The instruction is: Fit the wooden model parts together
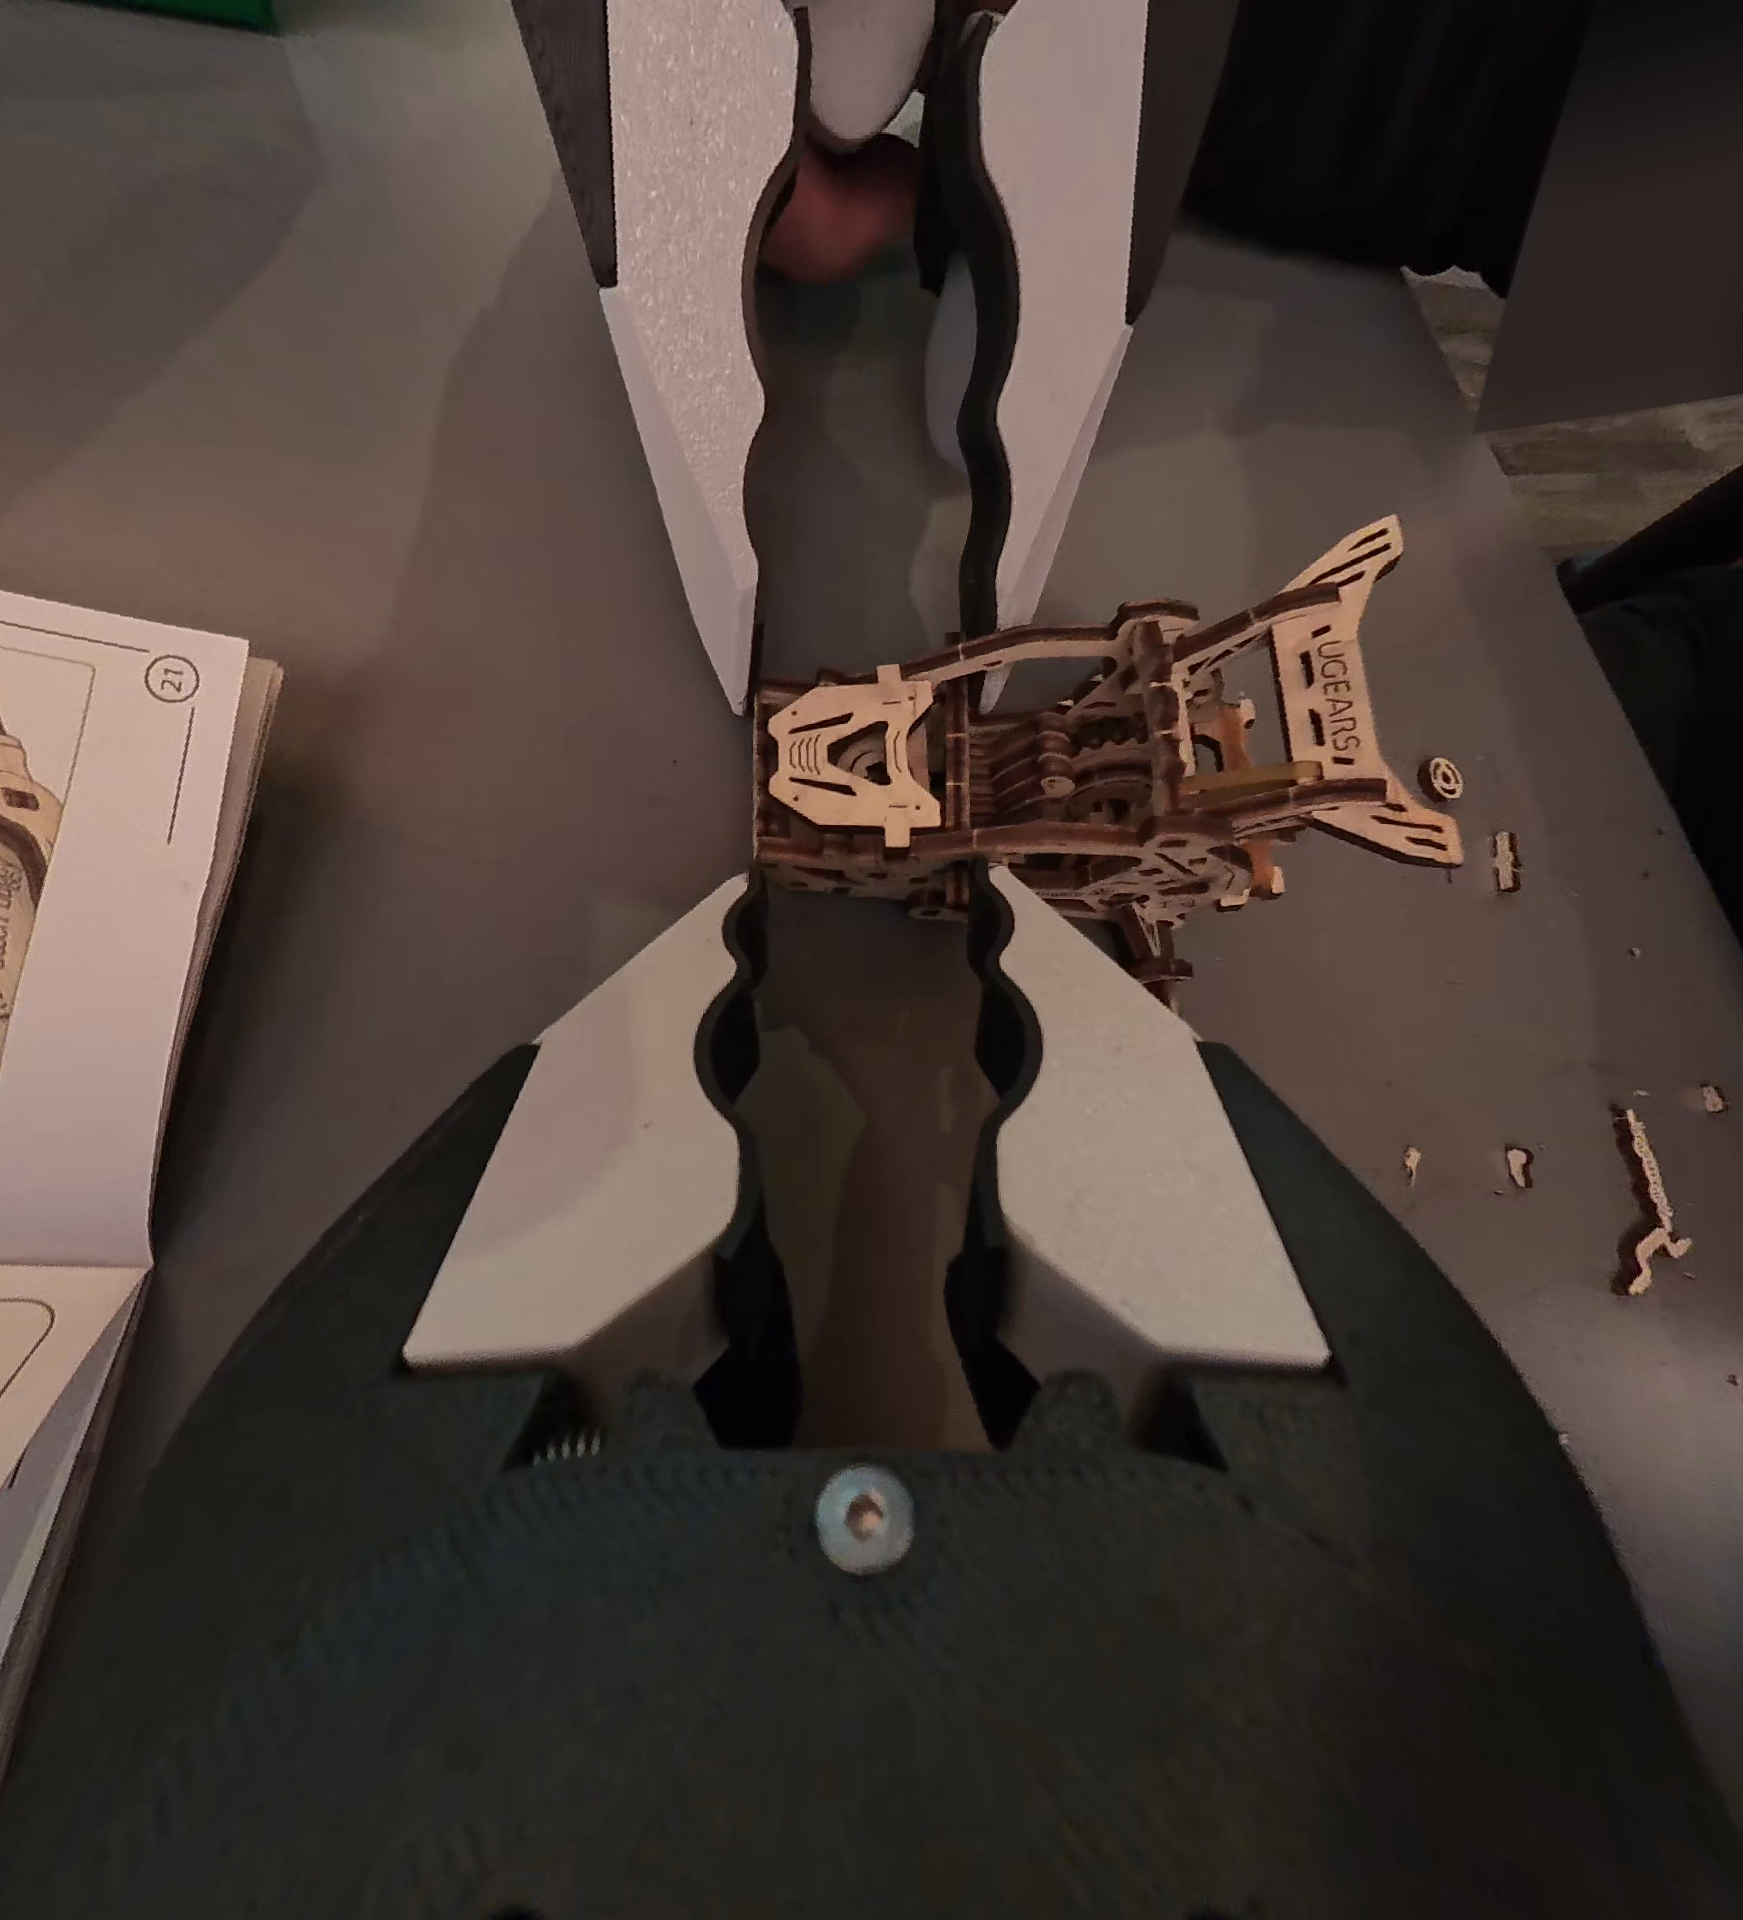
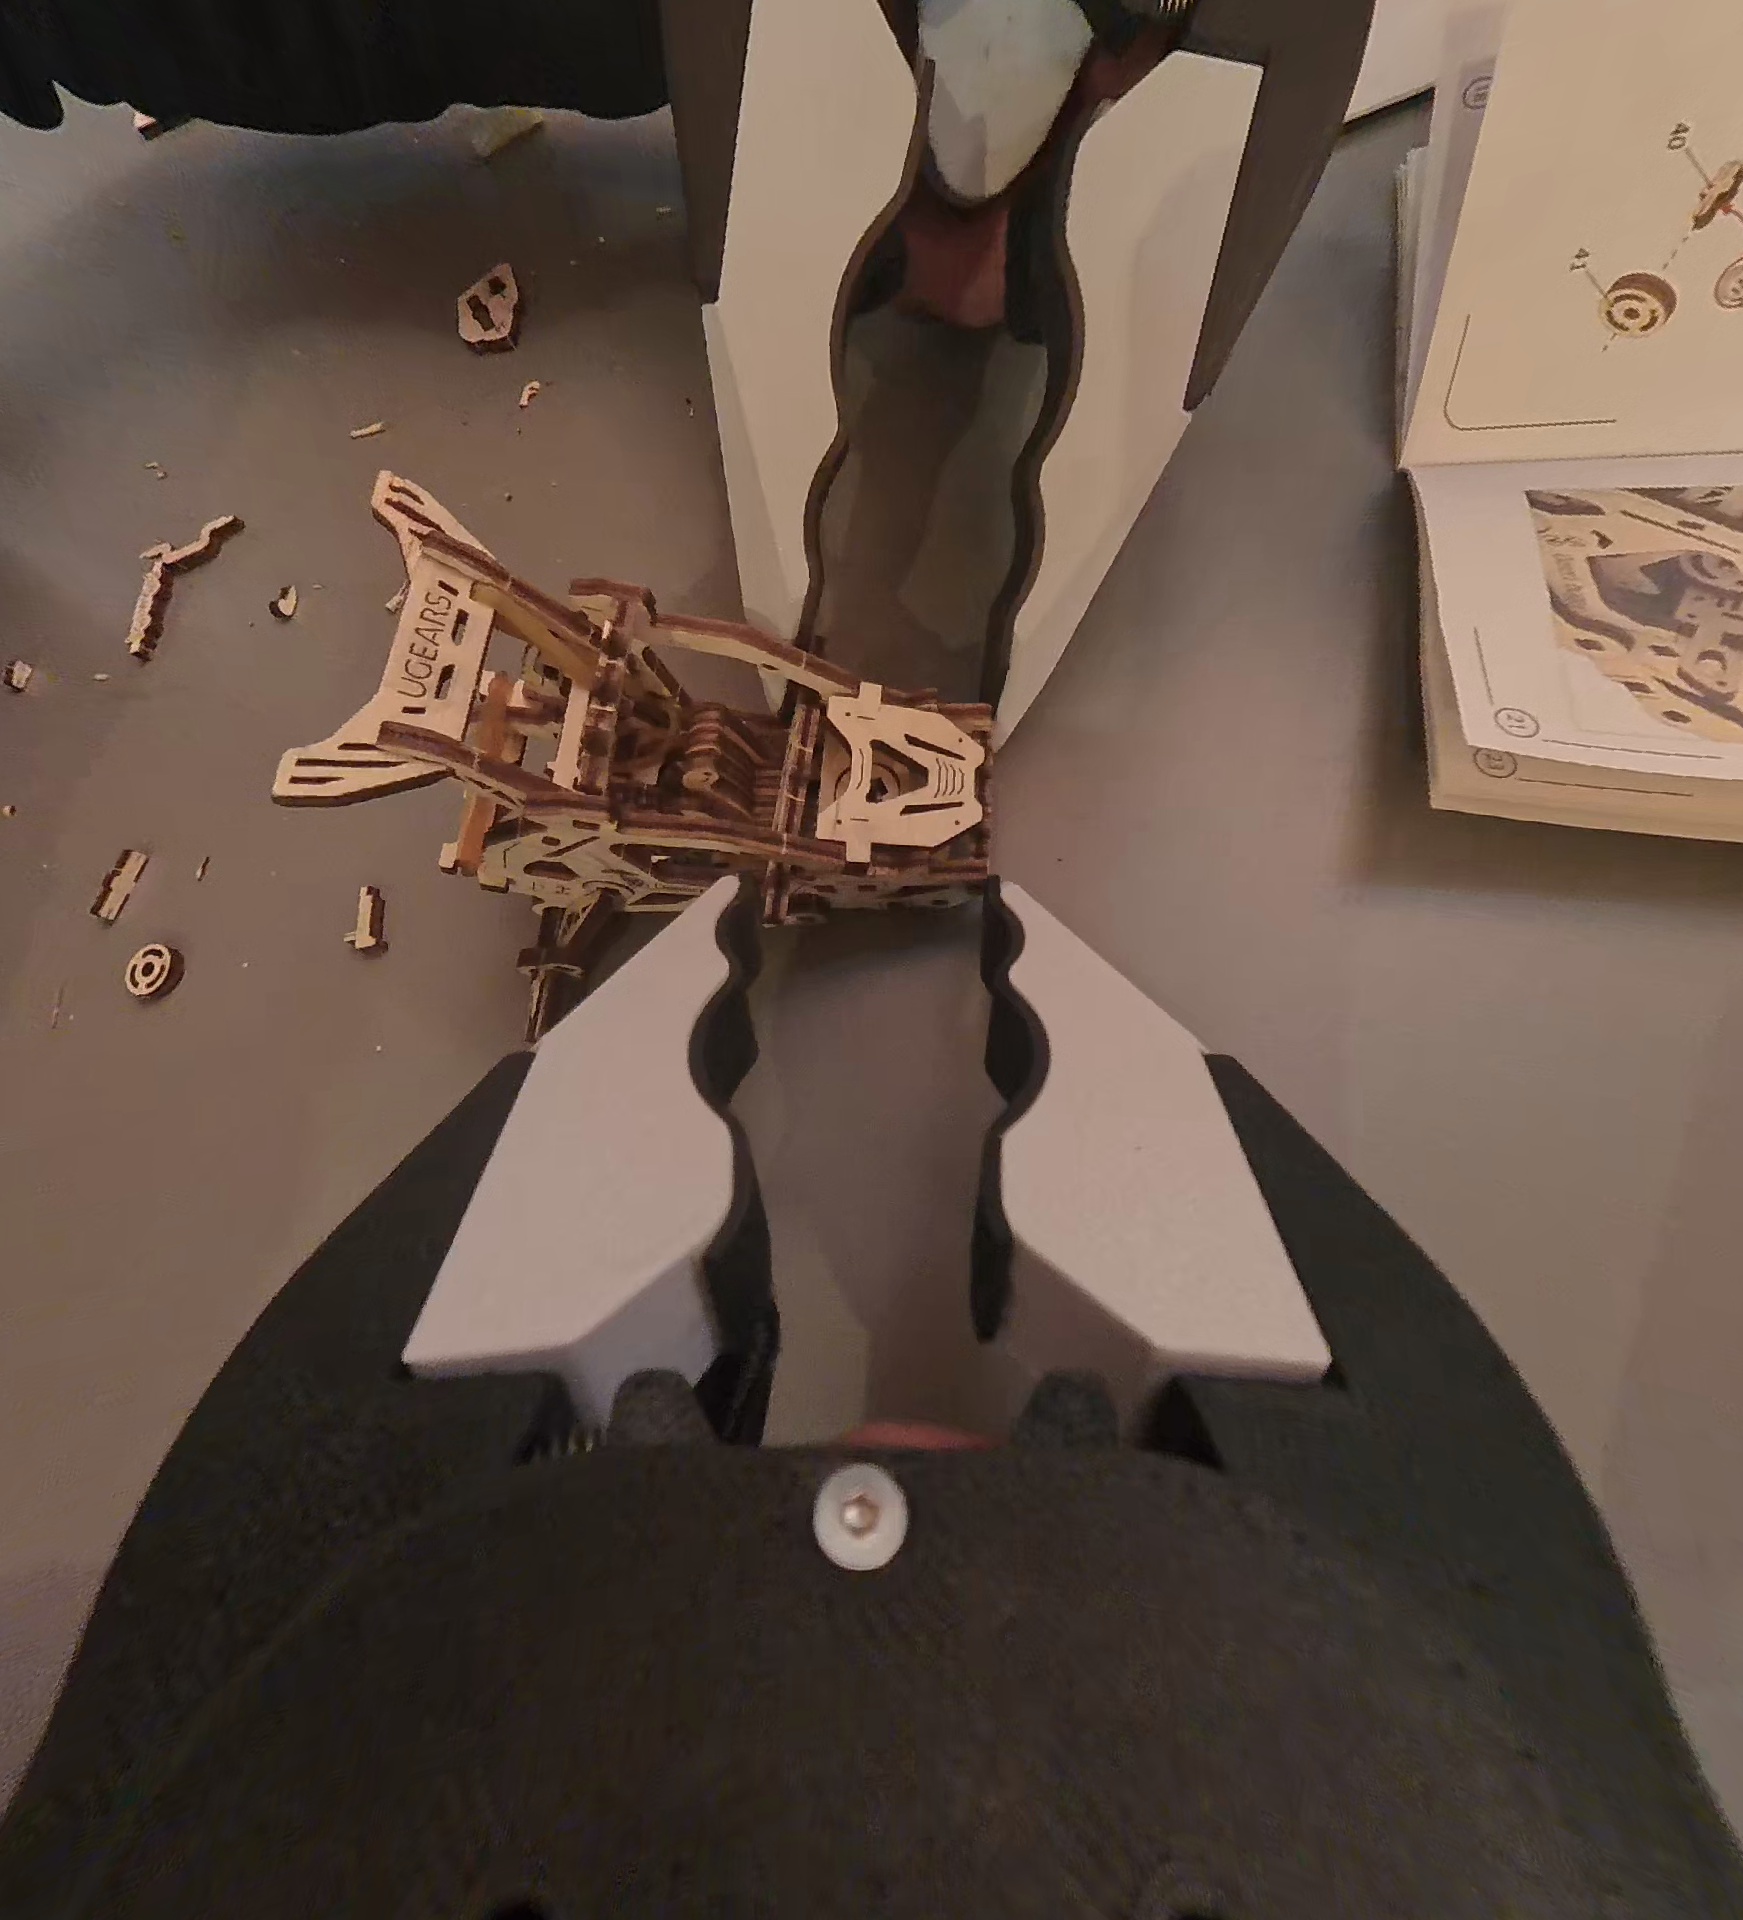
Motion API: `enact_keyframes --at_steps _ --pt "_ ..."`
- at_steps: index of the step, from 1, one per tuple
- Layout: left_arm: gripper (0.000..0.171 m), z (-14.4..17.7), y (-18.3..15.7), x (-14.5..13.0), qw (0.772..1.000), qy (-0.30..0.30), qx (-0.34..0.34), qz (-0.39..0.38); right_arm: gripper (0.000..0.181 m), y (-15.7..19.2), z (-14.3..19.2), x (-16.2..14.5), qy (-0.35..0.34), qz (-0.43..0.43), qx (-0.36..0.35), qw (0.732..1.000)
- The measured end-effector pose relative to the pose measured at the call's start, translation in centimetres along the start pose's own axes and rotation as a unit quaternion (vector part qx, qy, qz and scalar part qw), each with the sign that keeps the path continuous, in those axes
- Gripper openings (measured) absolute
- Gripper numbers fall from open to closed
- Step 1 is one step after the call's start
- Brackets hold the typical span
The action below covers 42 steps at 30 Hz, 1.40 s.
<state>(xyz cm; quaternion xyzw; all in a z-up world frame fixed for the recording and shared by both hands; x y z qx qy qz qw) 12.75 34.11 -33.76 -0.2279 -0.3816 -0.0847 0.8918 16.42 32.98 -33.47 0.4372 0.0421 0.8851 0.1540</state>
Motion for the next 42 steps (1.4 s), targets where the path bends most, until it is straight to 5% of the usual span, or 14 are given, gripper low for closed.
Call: enact_keyframes --at_steps 42 --pt "0.037 -0.05 0.04 0.03 1.000 0.005 -0.009 -0.014 0.040 0.01 0.00 -0.22 0.005 -0.010 -0.001 1.000"
Point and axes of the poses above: each gripper's, where its closed fingertips meet, z back along the fingers, x out of its top, y = z × x across the jaws, the point moved 1 cm from there along z, back along the fingers, and after that the axes turned 1 degree about -y, right-handed, at the moved point
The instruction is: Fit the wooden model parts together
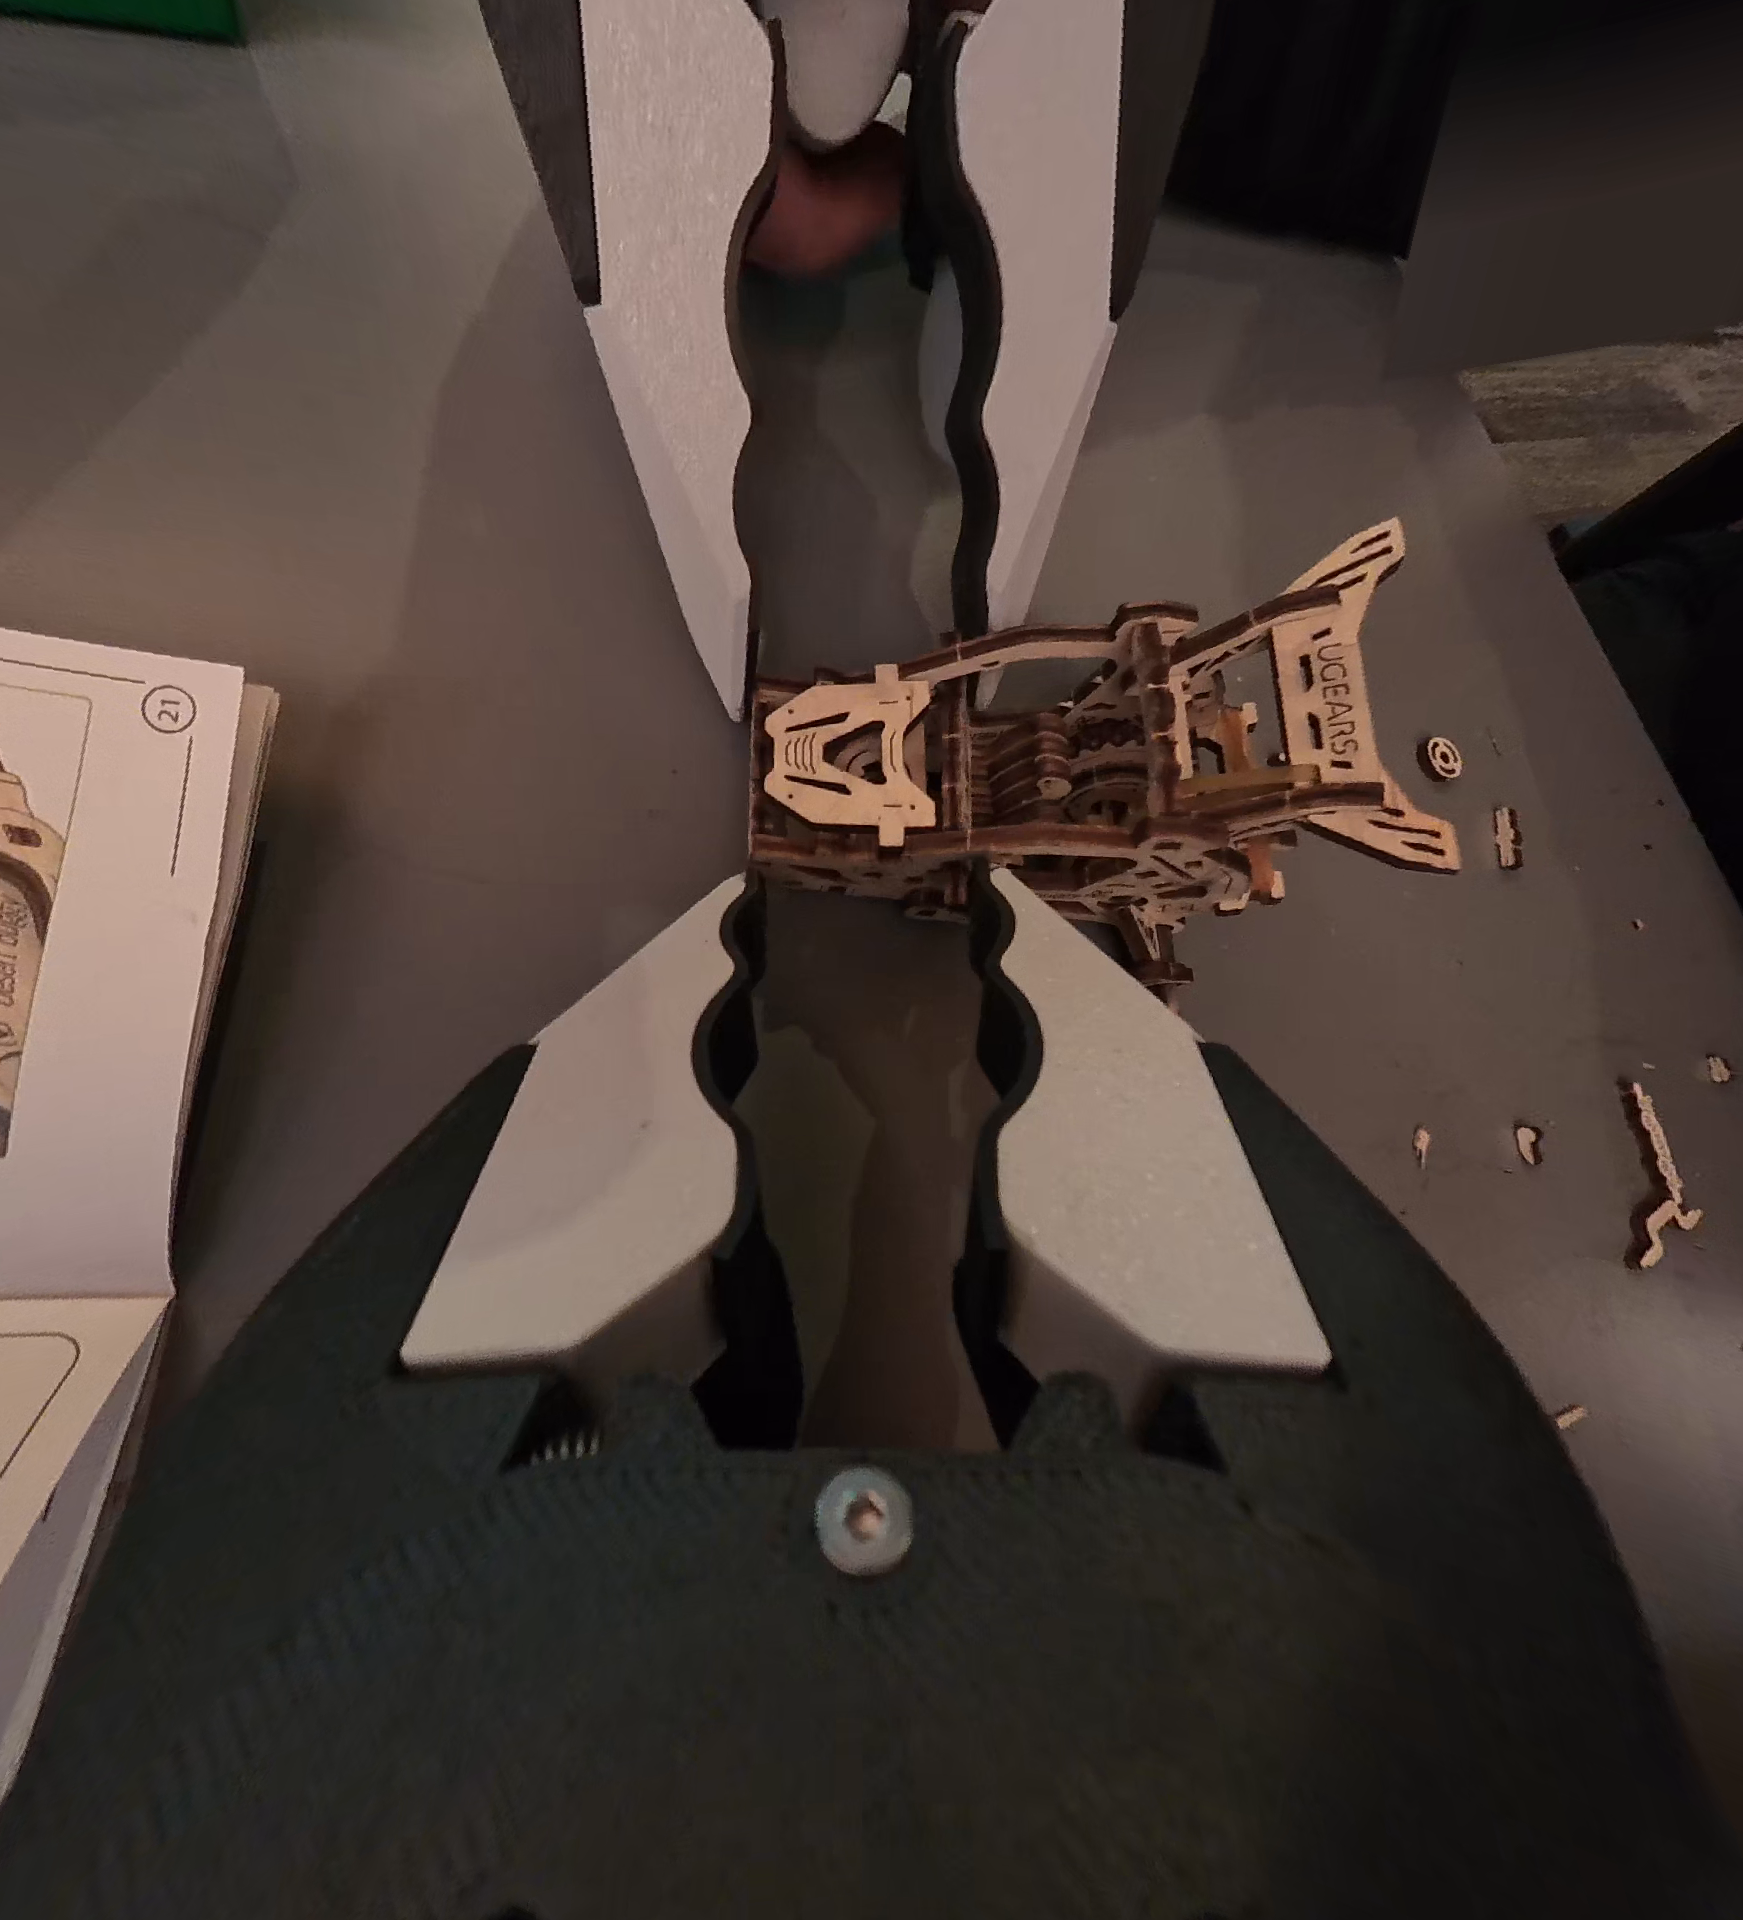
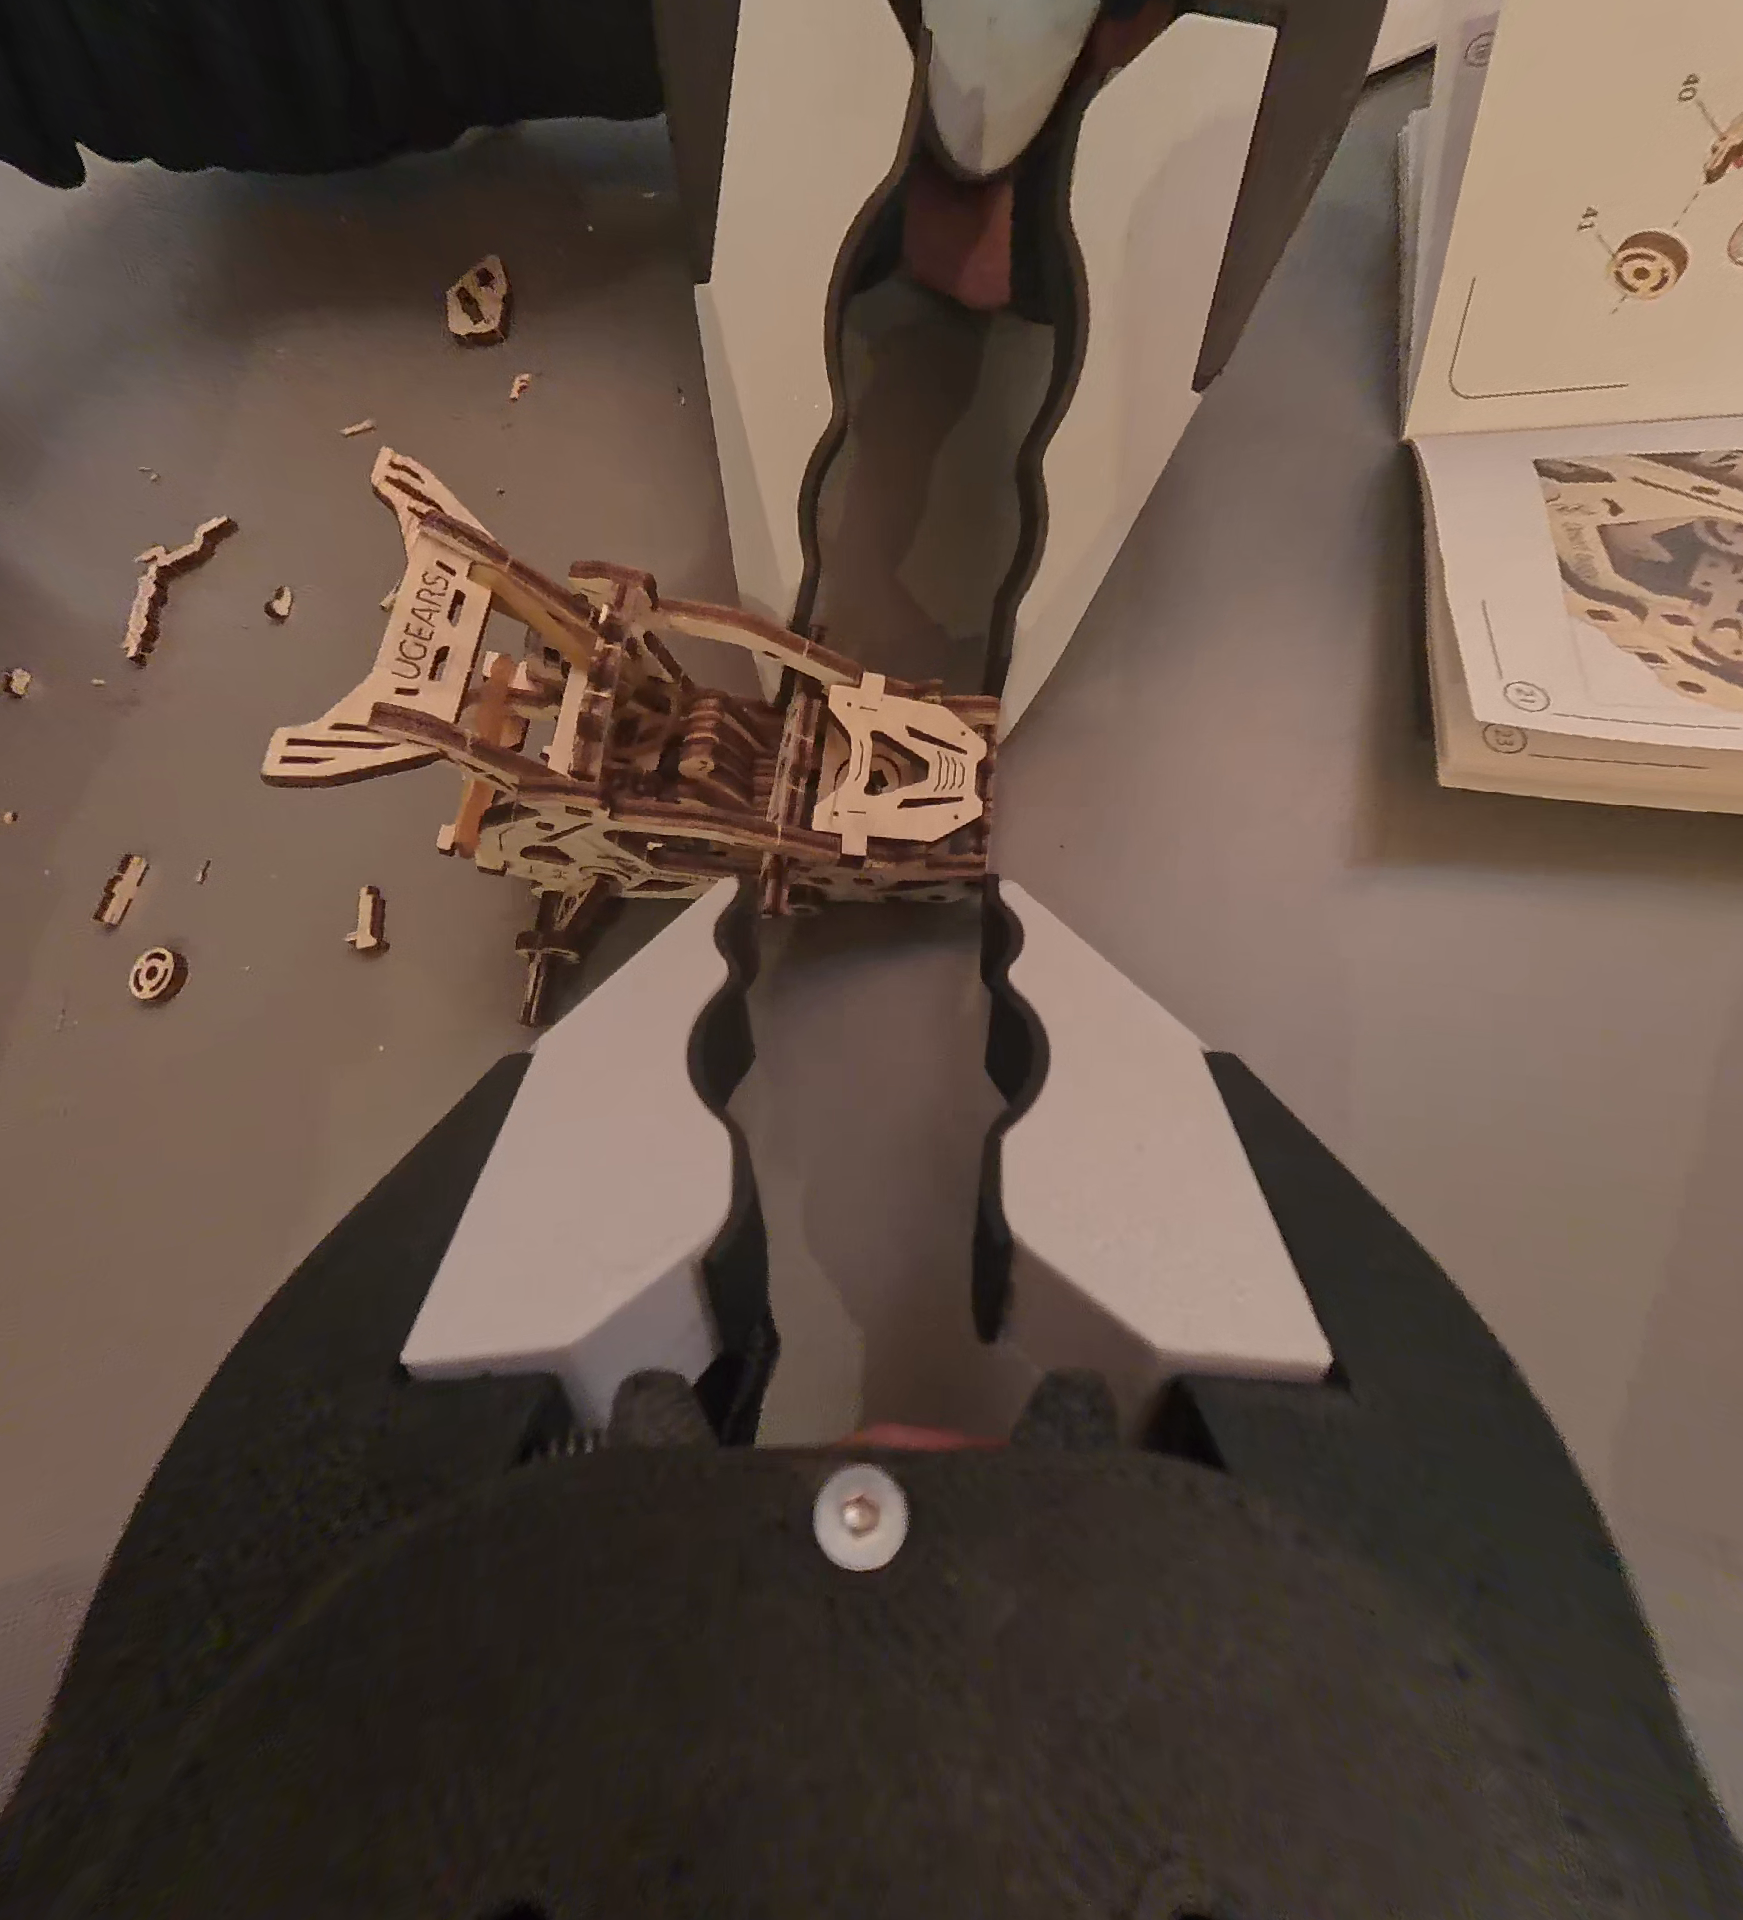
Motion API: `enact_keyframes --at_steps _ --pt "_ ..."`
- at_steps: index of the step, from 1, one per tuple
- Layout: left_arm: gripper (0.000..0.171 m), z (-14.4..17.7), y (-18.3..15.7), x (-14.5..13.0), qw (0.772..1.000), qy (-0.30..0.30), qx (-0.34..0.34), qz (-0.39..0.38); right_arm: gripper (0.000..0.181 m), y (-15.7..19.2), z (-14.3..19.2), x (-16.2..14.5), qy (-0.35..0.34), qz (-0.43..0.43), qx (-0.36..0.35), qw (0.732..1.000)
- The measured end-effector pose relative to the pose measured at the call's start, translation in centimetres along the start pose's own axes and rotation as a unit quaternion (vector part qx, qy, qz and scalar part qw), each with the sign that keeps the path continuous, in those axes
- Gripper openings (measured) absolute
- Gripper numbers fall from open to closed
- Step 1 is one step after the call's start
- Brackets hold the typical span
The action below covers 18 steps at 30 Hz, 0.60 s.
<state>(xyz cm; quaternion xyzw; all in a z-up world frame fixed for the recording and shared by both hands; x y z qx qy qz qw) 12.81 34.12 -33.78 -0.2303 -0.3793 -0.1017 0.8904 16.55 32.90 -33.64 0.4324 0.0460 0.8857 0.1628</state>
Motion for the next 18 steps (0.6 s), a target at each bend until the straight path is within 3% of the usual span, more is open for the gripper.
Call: enact_keyframes --at_steps 18 --pt "0.035 -0.14 -0.16 0.01 1.000 0.001 -0.006 -0.002 0.037 0.05 0.31 -0.01 -0.003 0.011 -0.007 1.000"
Point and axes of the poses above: each gripper's, where its closed fingertips meet, z back along the fingers, x out of its top, y = z × x across the jaws, the point moved 1 cm from there along z, back along the fingers, and after that the axes turned 1 degree about -y, right-handed, at the moved point
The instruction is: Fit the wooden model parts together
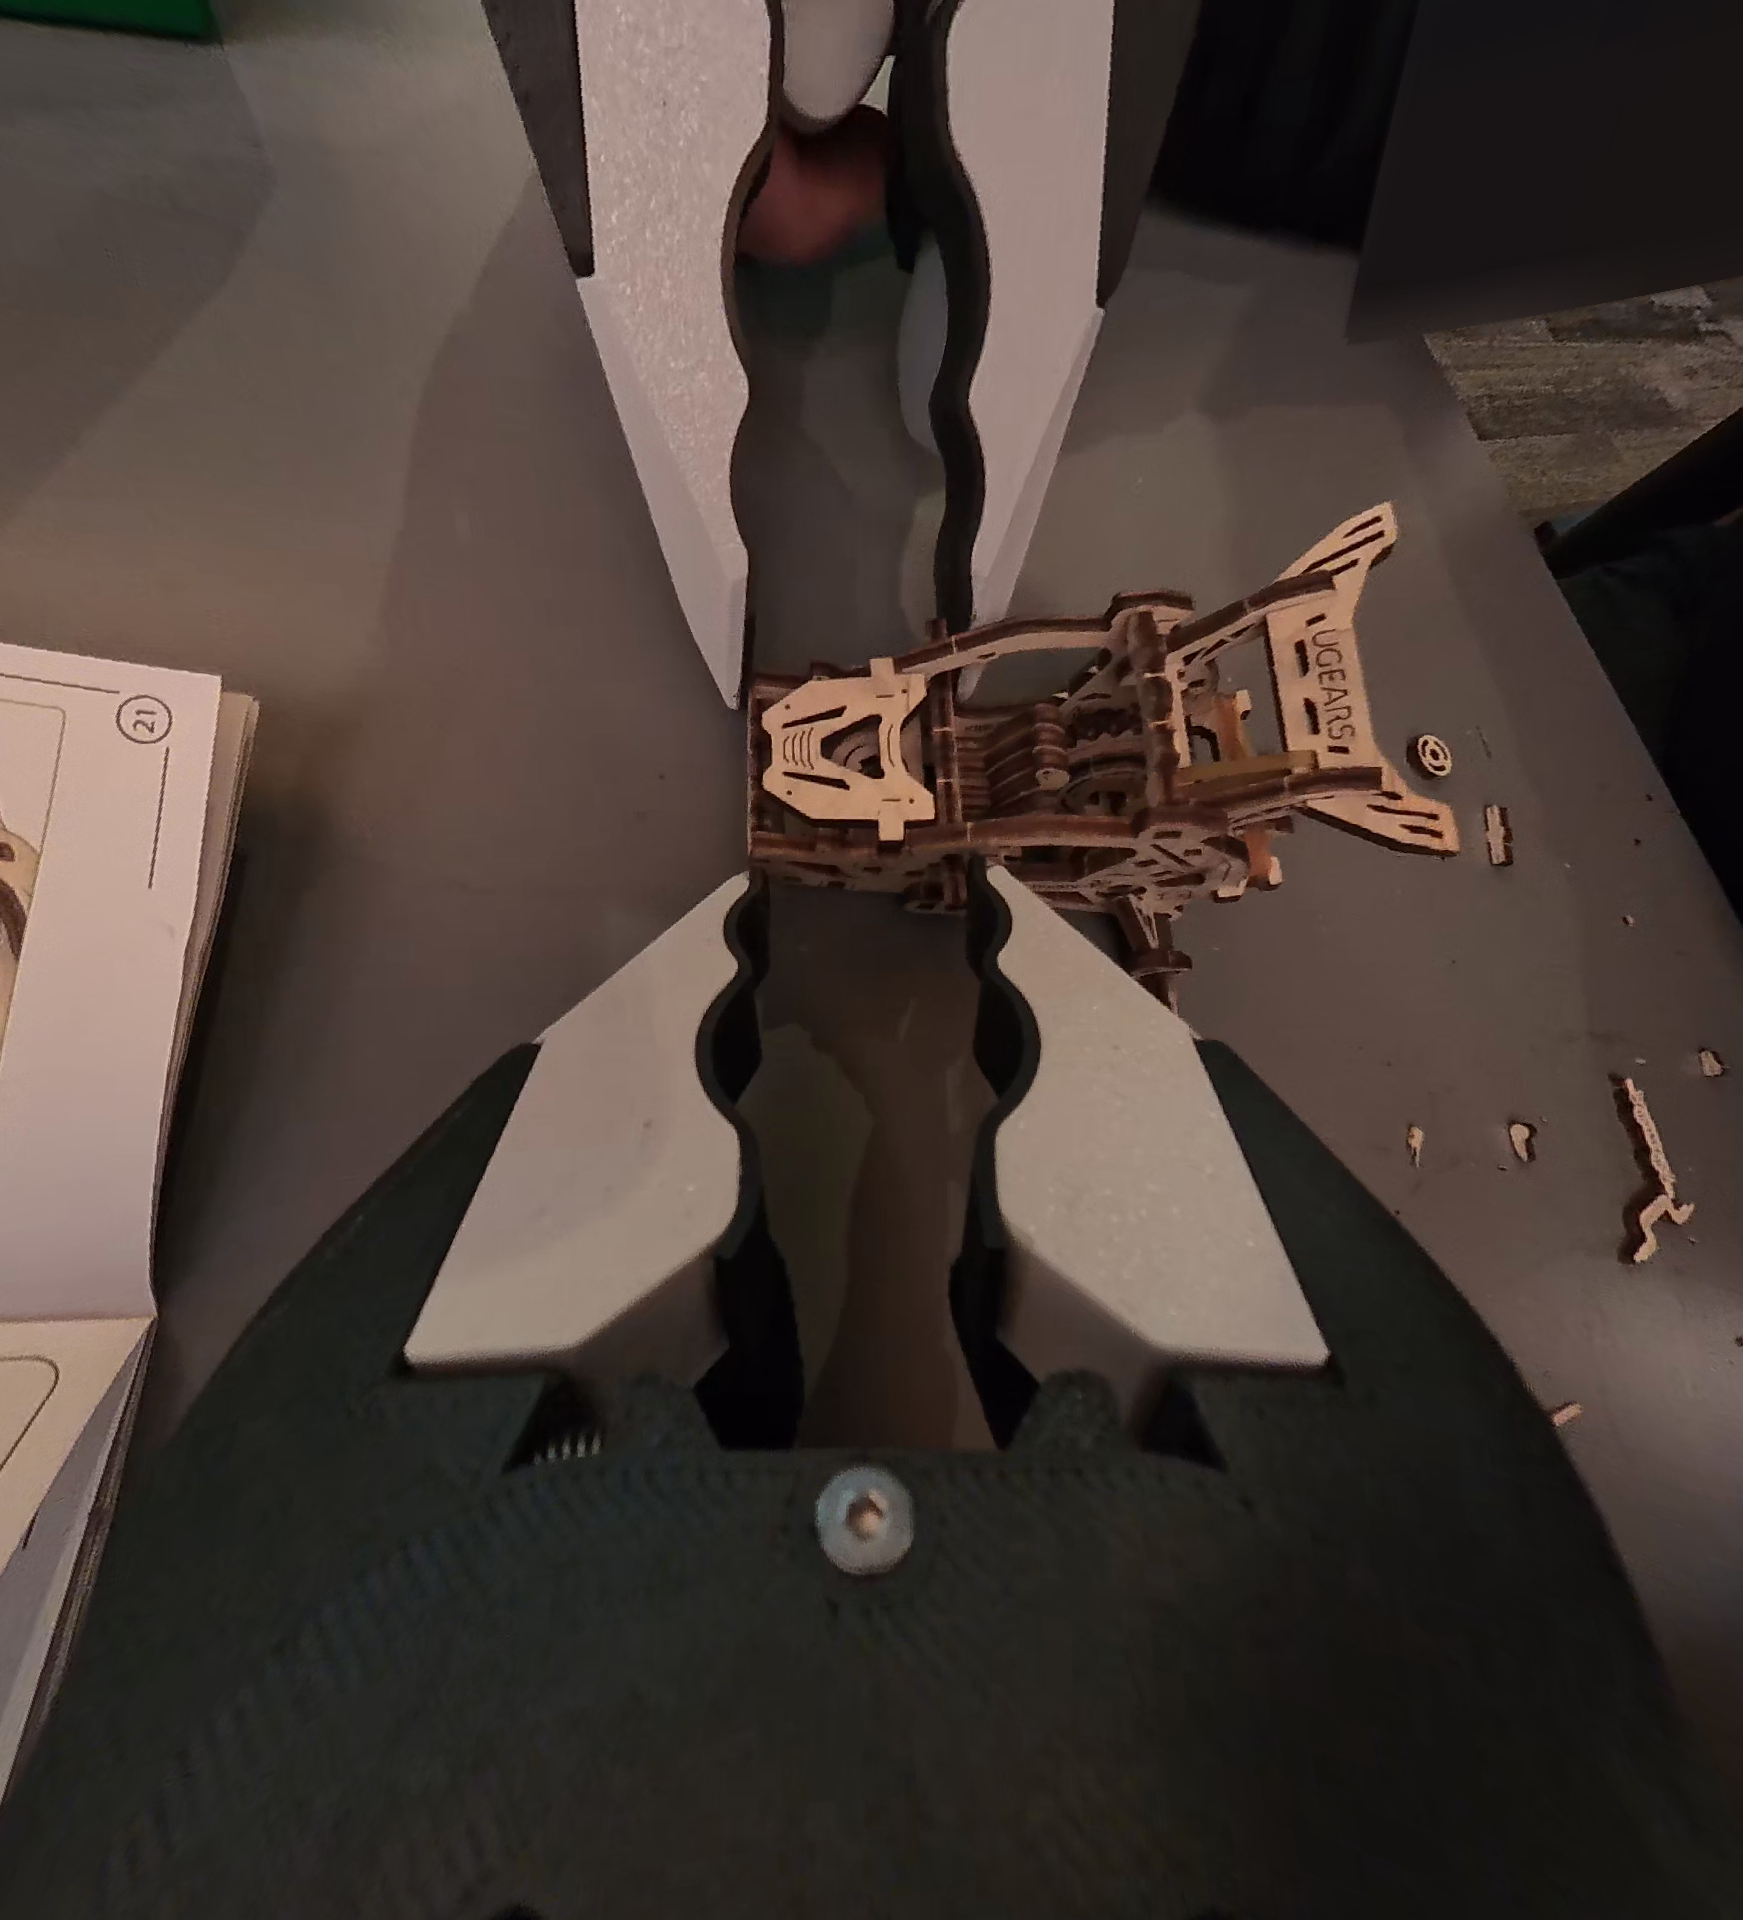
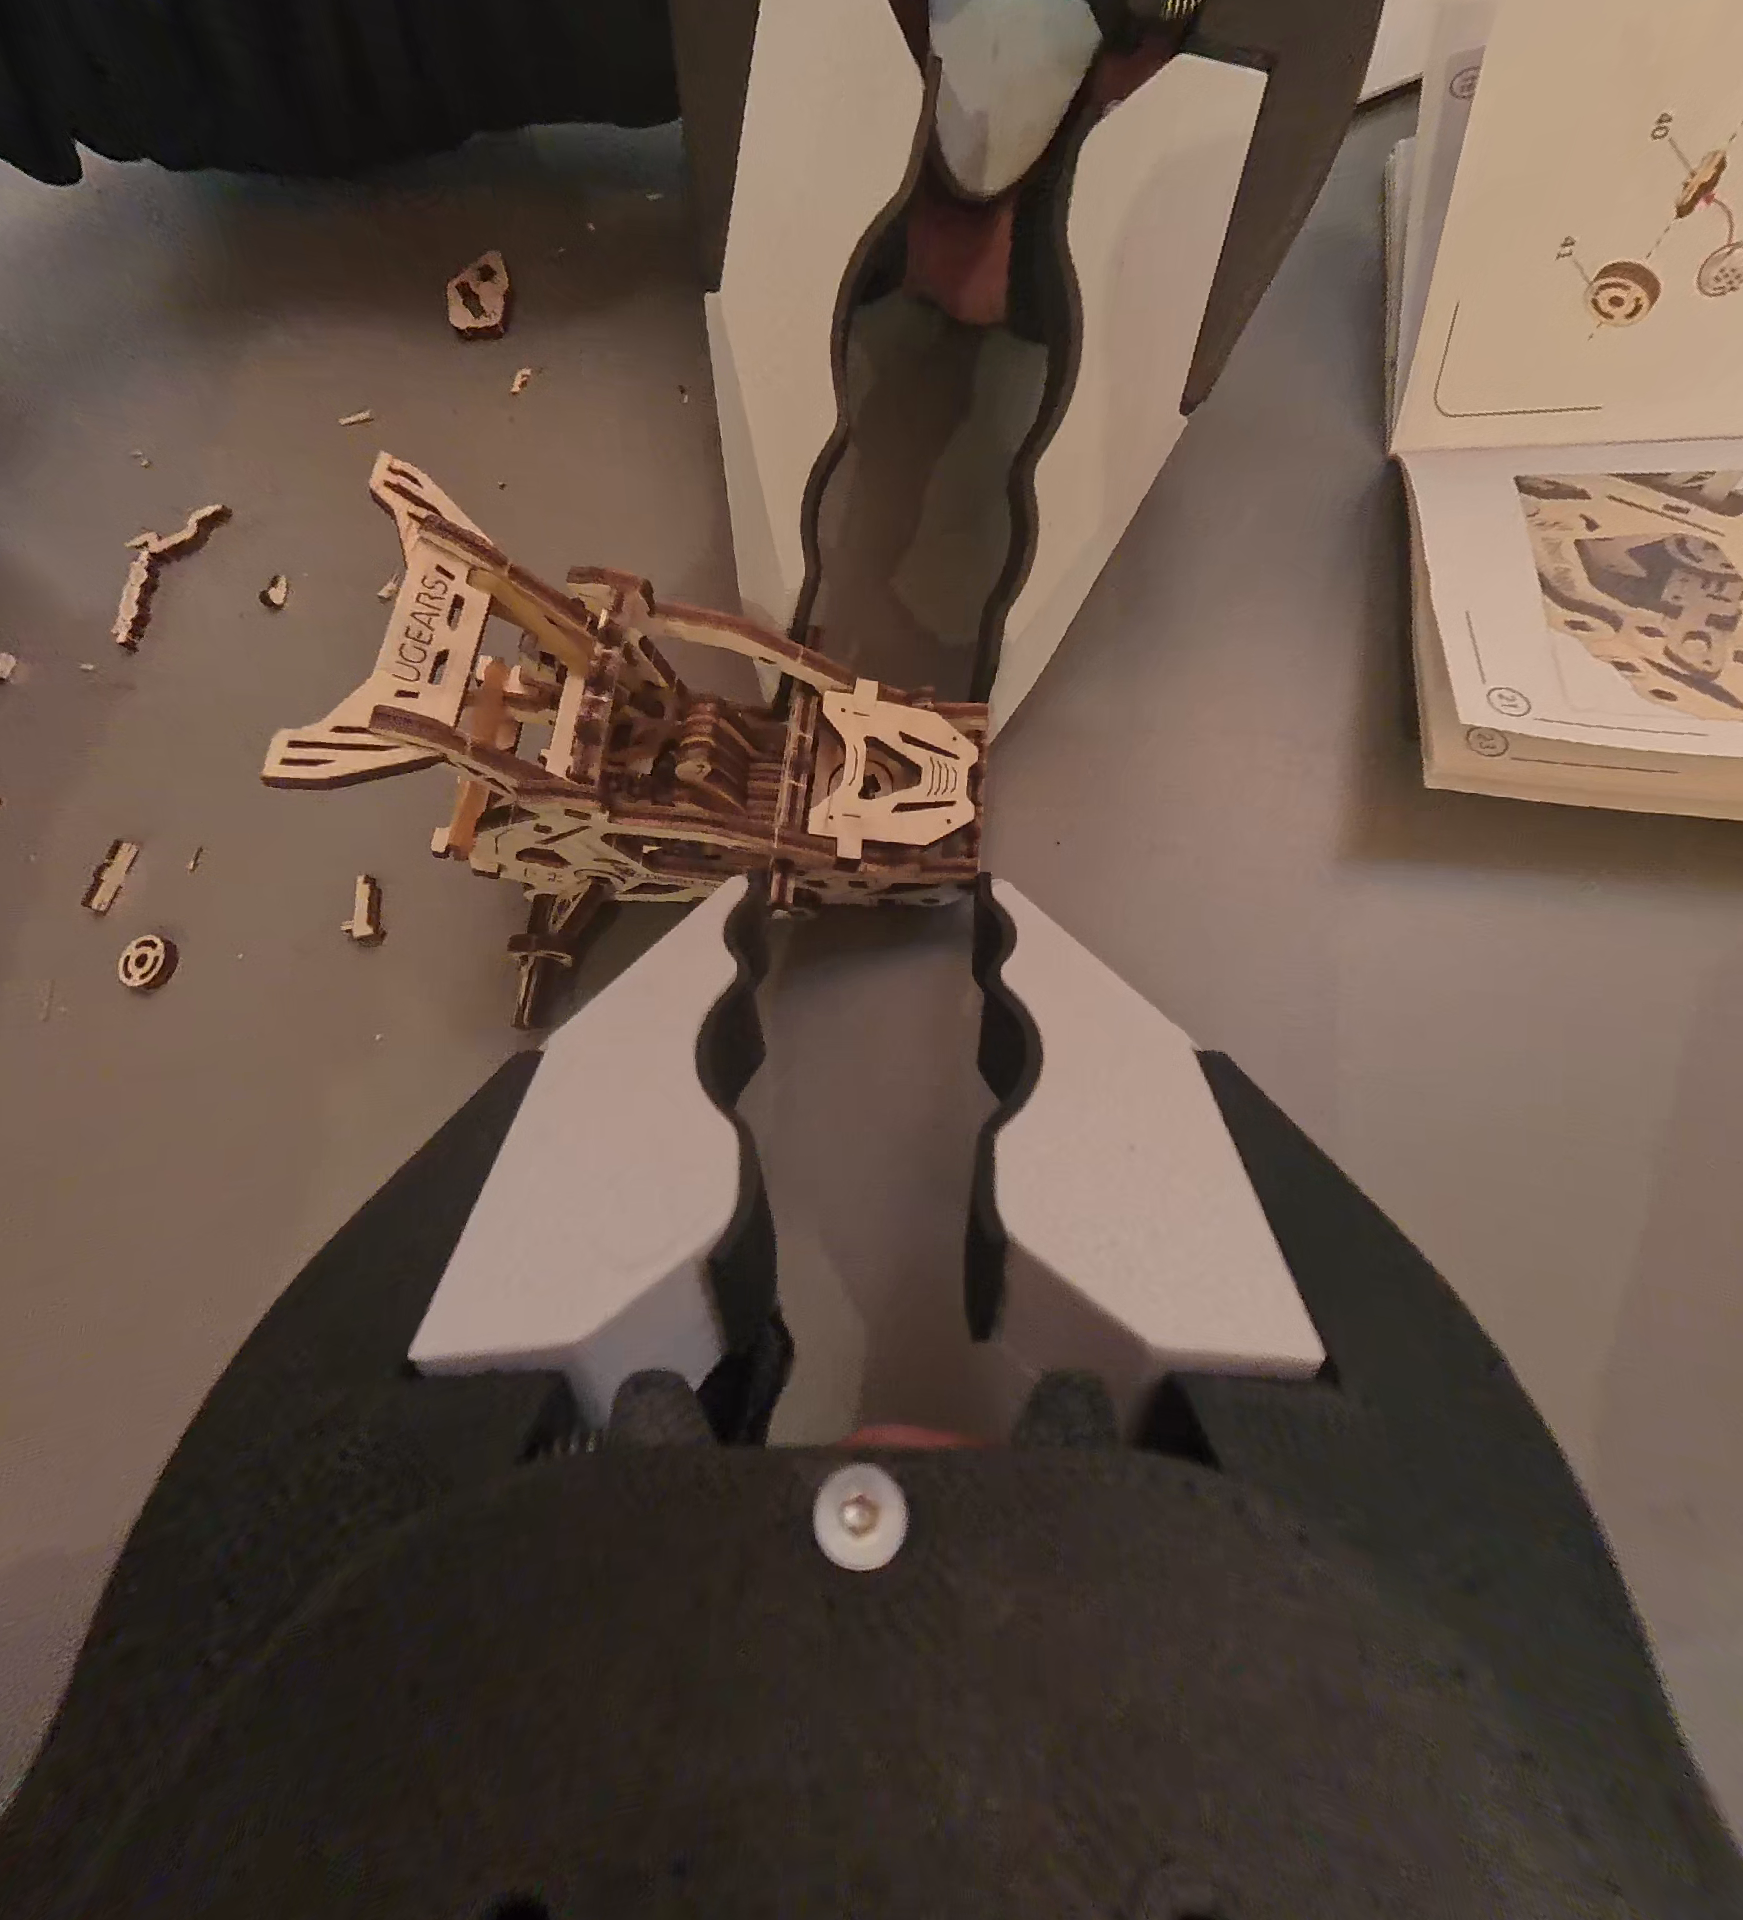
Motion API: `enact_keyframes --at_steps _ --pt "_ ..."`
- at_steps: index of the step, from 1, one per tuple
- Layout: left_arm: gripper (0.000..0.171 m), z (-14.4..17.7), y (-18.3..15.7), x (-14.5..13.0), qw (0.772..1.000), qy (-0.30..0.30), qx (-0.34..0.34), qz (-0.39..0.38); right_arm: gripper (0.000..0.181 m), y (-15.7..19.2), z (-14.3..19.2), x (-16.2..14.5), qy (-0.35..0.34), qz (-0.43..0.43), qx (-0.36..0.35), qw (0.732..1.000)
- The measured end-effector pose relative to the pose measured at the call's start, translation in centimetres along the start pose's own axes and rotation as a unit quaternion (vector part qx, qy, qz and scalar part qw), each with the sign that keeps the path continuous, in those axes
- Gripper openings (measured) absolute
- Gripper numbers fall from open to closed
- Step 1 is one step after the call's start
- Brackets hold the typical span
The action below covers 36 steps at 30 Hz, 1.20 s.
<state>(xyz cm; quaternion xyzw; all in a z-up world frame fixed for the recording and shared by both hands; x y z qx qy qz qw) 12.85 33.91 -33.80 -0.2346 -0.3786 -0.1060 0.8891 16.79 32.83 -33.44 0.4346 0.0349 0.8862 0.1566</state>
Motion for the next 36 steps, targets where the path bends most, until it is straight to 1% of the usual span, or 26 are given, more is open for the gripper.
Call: enact_keyframes --at_steps 6,9,18,23,28,36 --pt "0.035 -0.01 0.03 0.03 1.000 0.007 -0.004 -0.005 0.037 0.00 -0.06 0.03 0.000 -0.005 0.004 1.000" --pt "0.034 -0.10 0.07 0.13 1.000 0.013 -0.010 -0.001 0.039 0.13 -0.15 -0.03 0.002 -0.017 0.017 1.000" --pt "0.037 -0.03 0.03 0.15 1.000 0.016 -0.018 0.003 0.038 0.05 -0.11 -0.10 0.002 -0.020 0.013 1.000" --pt "0.035 0.06 -0.13 0.10 0.999 0.009 -0.039 0.018 0.037 -0.05 -0.11 -0.09 0.002 -0.018 0.009 1.000" --pt "0.026 0.08 -0.06 0.12 0.999 0.011 -0.043 0.017 0.038 -0.09 -0.13 -0.05 0.001 -0.020 0.009 1.000" --pt "0.026 0.05 0.03 0.15 0.998 0.013 -0.049 0.027 0.038 -0.07 -0.18 -0.04 0.002 -0.014 0.004 1.000"
Point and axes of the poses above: each gripper's, where its closed fingertips meet, z back along the fingers, x out of its top, y = z × x across the jaws, the point moved 1 cm from there along z, back along the fingers, and after that the axes turned 1 degree about -y, right-handed, at the moved point
